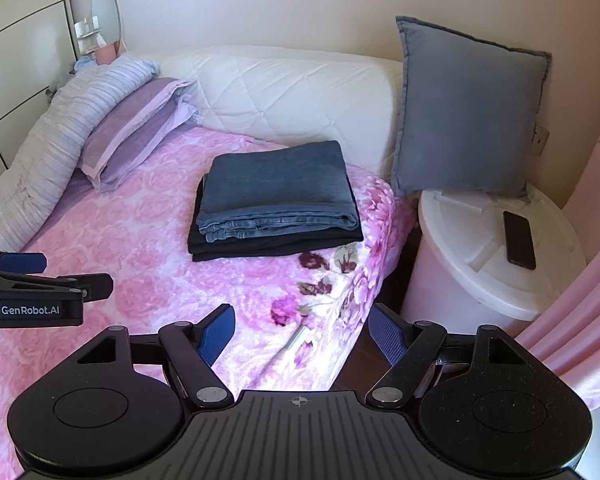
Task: Fold clothes
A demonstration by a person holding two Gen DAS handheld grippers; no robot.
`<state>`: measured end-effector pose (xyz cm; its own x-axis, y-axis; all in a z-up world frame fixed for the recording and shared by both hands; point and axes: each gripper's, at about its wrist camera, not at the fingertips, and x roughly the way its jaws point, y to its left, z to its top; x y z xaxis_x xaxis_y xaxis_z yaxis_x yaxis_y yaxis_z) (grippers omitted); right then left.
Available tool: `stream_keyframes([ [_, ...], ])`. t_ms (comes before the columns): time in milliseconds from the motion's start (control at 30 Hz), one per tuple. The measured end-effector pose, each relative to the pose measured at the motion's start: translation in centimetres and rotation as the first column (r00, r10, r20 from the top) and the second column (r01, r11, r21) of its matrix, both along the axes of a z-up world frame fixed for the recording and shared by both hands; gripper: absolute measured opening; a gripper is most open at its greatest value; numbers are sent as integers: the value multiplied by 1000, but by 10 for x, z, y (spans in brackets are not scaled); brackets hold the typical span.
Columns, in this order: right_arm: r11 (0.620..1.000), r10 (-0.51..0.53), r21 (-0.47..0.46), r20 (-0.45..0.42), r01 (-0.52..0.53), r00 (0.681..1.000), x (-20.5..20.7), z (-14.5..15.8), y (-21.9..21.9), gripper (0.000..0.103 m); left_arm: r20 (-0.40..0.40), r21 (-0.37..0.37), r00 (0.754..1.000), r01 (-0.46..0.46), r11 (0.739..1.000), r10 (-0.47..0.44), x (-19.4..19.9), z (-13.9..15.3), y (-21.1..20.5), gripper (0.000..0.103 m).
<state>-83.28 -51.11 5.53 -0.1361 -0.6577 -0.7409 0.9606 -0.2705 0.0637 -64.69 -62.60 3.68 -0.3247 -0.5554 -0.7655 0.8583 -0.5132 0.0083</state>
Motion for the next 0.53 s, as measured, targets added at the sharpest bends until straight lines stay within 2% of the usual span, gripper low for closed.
stream_keyframes([
  [433,1000,28,-9,-14,-28,1000,8,5,-5,77,1,-16,1000,0,1000,0,-1,-1,4,90],
  [533,1000,29,-11,-10,-29,1000,7,4,-7,77,-4,-53,1000,-2,999,2,-1,1,6,90],
])
